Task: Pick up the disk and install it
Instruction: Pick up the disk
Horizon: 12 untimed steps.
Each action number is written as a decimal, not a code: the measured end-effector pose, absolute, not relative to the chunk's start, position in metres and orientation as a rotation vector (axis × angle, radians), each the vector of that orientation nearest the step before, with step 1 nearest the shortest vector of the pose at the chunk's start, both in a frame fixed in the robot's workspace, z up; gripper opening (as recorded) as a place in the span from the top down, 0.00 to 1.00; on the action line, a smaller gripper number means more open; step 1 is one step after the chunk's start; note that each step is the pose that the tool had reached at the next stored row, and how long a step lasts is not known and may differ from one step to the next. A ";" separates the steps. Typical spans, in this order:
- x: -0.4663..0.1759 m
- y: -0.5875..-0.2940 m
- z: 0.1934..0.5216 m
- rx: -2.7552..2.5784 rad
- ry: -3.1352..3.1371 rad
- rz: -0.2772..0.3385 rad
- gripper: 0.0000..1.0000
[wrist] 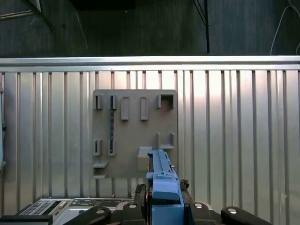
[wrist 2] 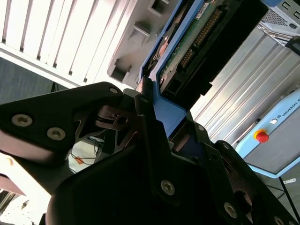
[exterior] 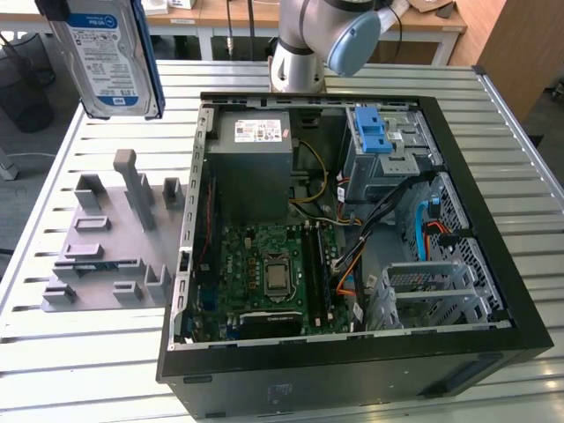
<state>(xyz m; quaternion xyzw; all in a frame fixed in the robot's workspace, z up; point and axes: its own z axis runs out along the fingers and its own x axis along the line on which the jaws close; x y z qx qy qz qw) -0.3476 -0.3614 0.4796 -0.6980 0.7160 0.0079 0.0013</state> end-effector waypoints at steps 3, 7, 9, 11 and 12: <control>-0.343 -0.363 0.480 -2.191 2.248 0.025 0.64; -0.337 -0.366 0.480 -2.190 2.249 0.025 0.64; -0.334 -0.368 0.480 -2.189 2.250 0.025 0.64; -0.331 -0.369 0.480 -2.189 2.250 0.025 0.64; -0.330 -0.370 0.480 -2.189 2.251 0.025 0.64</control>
